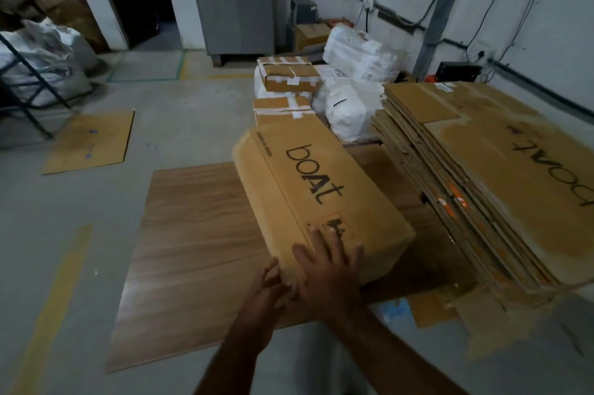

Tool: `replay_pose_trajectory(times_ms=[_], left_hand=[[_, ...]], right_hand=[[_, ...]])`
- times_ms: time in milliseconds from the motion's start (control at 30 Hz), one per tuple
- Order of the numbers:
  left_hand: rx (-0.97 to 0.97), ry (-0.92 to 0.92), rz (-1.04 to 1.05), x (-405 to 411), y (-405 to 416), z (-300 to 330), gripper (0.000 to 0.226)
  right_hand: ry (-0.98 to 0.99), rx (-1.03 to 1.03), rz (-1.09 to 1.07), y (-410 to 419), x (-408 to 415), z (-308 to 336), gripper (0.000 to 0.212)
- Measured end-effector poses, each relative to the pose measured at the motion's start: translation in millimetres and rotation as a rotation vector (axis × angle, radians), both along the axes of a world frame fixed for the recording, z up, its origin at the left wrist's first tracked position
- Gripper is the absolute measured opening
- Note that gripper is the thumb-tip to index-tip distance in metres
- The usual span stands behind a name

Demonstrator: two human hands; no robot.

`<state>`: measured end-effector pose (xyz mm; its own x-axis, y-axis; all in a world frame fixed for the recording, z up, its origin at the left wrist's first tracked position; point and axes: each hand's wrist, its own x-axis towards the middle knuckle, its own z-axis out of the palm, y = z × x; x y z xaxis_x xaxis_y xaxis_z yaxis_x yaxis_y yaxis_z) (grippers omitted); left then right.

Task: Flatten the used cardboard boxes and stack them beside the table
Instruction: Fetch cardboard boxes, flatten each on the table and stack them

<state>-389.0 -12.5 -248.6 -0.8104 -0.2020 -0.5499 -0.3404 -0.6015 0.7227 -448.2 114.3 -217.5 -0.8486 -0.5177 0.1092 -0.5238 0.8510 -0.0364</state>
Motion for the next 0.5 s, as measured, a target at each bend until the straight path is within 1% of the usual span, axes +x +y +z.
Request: replay_pose_trajectory(times_ms=[67,133,233,333,400,433,500], left_hand=[[-0.105,-0.029,-0.065,-5,-3,2,0.048],[-0.172,-0.041,-0.095,-8,-2,0,0.047],[-0.221,-0.029,-0.129,-8,6,-1,0.046],[-0.248,0.009,-0.161,-11,14,-3,0.048],[-0.265,0.007,-0.167,-12,19,-2,0.049],[-0.264,-0.001,-0.163,-13,21,0,0.048],[-0.26,-0.011,-0.147,-14,24,7,0.042]], right_hand=[[-0.001,0.079,-0.01,1,2,-16,0.056],[0.024,0.099,-0.011,3,0,-21,0.06],[0.036,0.11,-0.007,5,-2,-20,0.065],[0.008,0.089,-0.026,5,0,-15,0.059],[-0.012,0.012,-0.009,7,-1,-11,0.05],[-0.005,-0.073,0.021,10,-4,-8,0.046],[-0.05,-0.353,0.021,26,-17,4,0.045]])
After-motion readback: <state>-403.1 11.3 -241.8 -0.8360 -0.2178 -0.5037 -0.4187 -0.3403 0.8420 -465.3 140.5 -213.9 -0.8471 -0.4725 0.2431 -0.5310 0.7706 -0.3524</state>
